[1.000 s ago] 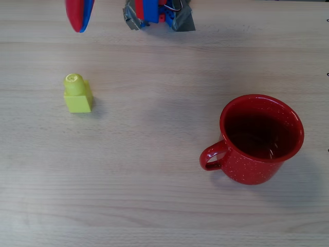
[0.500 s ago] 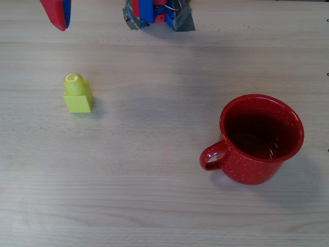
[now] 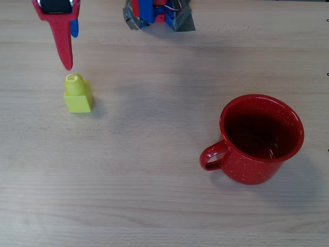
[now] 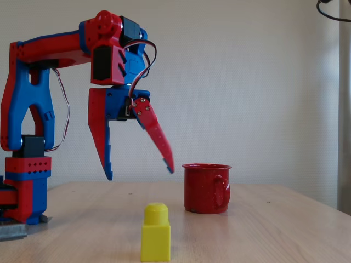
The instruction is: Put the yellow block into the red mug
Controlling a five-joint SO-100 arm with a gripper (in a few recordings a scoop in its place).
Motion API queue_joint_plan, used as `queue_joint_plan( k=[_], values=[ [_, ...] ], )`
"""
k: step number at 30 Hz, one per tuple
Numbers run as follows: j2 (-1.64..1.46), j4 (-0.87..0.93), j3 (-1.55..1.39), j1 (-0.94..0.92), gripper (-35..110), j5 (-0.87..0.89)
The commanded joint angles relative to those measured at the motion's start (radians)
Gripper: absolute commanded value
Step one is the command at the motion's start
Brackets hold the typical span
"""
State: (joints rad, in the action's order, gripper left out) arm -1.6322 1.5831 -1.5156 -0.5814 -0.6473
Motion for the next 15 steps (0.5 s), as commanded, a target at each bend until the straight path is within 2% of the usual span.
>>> queue_joint_plan(
  k=[1,8,15],
  values=[
    [-0.038,-0.054,-0.017,-0.012,42,-0.028],
    [0.02,-0.218,-0.109,-0.003,47,-0.005],
    [0.061,-0.353,-0.206,0.041,47,0.098]
  ],
)
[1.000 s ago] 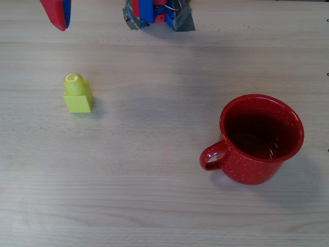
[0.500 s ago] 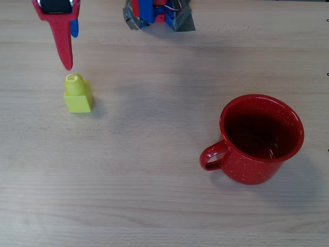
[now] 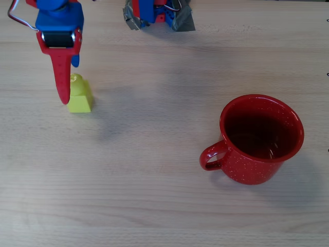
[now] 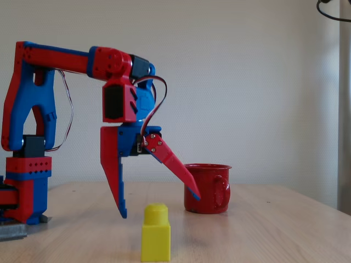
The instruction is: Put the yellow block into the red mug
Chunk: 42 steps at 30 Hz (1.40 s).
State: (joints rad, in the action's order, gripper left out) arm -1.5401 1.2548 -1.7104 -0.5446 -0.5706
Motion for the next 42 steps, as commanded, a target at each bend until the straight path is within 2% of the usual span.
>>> queue_joint_plan(
  k=[1,11,35,37,39,42],
  values=[
    [-0.028,-0.046,-0.028,0.011,47,0.032],
    [0.021,-0.129,-0.071,0.044,47,0.077],
    [0.181,-0.16,0.1,0.031,46,0.051],
    [0.186,-0.166,0.1,0.031,38,0.035],
    [0.189,-0.176,0.1,0.028,19,0.038],
    [0.19,-0.186,0.1,0.025,8,0.041]
  ],
)
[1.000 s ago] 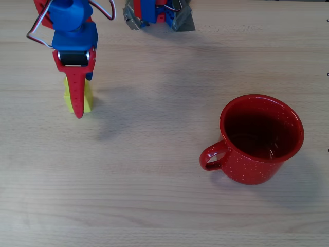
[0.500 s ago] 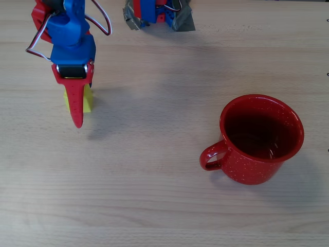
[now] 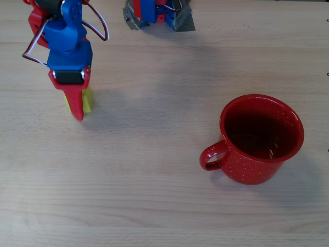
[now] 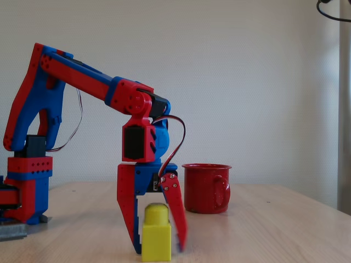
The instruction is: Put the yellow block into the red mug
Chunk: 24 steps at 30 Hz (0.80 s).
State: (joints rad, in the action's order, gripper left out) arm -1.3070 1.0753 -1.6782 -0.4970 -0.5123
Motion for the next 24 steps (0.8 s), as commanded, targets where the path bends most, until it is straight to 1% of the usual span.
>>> queue_joint_plan(
  k=[1,8,13,18,24],
  values=[
    [-0.043,-0.006,0.067,-0.023,5,-0.017],
    [-0.043,-0.008,0.08,-0.023,0,-0.015],
    [-0.043,0.009,0.104,-0.029,0,0.017],
    [-0.067,0.092,0.172,-0.026,0,0.064],
    [-0.118,0.233,0.298,0.003,0,0.135]
  ],
)
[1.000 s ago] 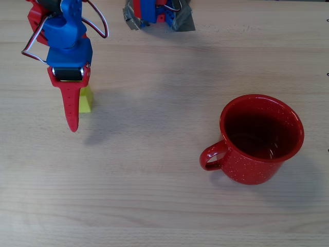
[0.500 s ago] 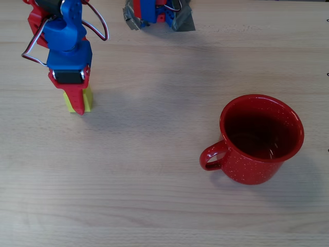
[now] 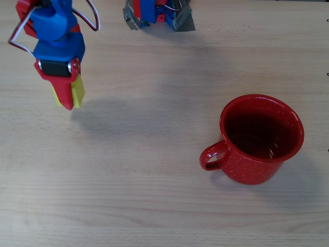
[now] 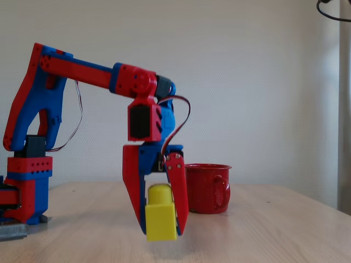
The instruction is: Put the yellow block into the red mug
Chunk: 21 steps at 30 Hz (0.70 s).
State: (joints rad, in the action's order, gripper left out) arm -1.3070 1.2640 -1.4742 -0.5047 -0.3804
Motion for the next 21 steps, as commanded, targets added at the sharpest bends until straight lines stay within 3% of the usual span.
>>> queue_joint_plan(
  k=[1,10,21],
  values=[
    [-0.13,0.061,0.106,0.018,0,0.012],
    [-0.233,0.222,0.202,0.106,0,0.129],
    [-0.347,0.301,0.268,0.273,0,0.459]
  ],
)
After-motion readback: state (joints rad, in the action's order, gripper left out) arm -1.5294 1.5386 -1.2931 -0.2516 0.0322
